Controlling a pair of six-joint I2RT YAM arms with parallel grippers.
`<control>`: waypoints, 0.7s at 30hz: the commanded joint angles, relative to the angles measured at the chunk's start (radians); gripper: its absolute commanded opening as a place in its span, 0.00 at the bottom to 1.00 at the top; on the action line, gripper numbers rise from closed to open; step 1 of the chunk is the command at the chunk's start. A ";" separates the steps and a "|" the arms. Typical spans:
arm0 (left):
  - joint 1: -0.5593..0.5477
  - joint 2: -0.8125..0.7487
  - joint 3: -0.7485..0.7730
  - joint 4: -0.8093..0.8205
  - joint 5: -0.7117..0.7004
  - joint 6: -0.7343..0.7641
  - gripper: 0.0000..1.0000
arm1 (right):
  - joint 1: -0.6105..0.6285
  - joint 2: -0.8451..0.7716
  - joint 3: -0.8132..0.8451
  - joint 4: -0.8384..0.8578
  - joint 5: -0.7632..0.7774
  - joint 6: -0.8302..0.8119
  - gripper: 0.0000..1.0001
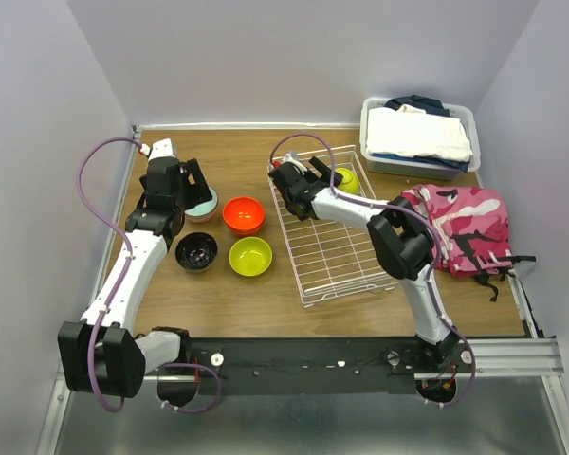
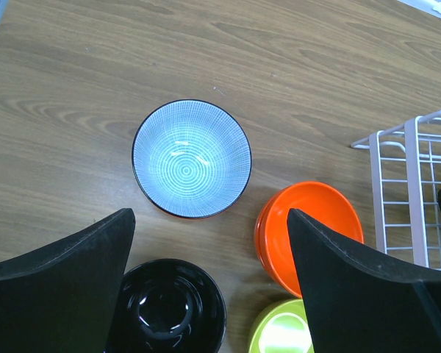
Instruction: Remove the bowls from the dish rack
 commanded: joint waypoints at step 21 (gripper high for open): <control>-0.003 -0.030 0.008 0.006 0.013 0.006 0.93 | 0.054 -0.103 -0.055 -0.031 0.048 -0.093 0.49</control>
